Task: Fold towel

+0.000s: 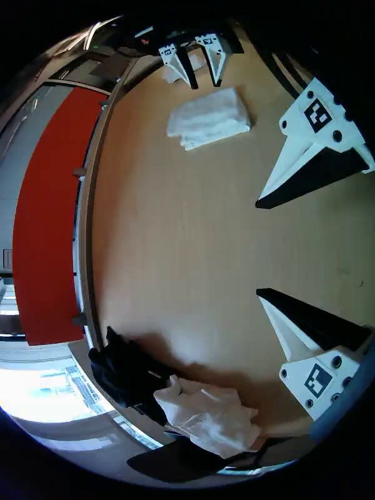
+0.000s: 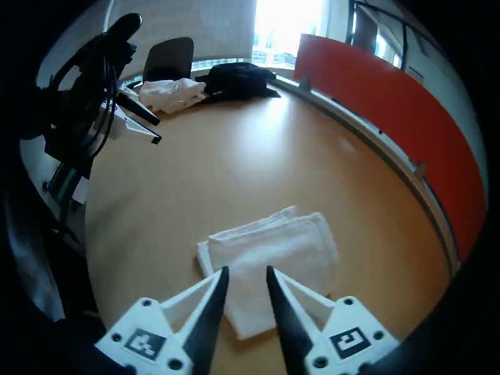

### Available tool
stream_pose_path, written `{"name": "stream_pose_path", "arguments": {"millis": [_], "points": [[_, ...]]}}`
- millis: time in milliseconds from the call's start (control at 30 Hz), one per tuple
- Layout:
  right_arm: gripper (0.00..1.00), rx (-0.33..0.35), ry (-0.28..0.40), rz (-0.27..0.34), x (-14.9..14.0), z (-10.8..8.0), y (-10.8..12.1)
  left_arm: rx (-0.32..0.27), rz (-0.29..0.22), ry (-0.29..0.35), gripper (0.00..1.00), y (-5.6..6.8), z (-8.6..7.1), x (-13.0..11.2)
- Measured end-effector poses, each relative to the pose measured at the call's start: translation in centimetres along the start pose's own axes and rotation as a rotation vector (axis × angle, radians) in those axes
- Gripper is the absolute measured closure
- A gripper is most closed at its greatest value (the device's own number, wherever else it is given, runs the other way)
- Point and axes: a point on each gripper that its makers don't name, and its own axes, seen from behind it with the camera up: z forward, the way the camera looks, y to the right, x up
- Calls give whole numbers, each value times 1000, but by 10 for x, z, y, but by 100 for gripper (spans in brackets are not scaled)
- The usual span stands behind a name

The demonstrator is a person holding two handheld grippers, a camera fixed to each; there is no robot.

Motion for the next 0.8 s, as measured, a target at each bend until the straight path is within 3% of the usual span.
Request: {"name": "stream_pose_path", "arguments": {"millis": [33, 167, 800], "points": [[30, 1, -1, 4, -1, 0, 0, 0, 0, 0, 6, 0, 0, 0], [22, -5, -8, 22, -6, -3, 3, -1, 1, 0, 6, 0, 0, 0], [22, -32, -51, 62, -38, -6, 7, -6, 1, 6, 6, 2, 0, 3]]}}
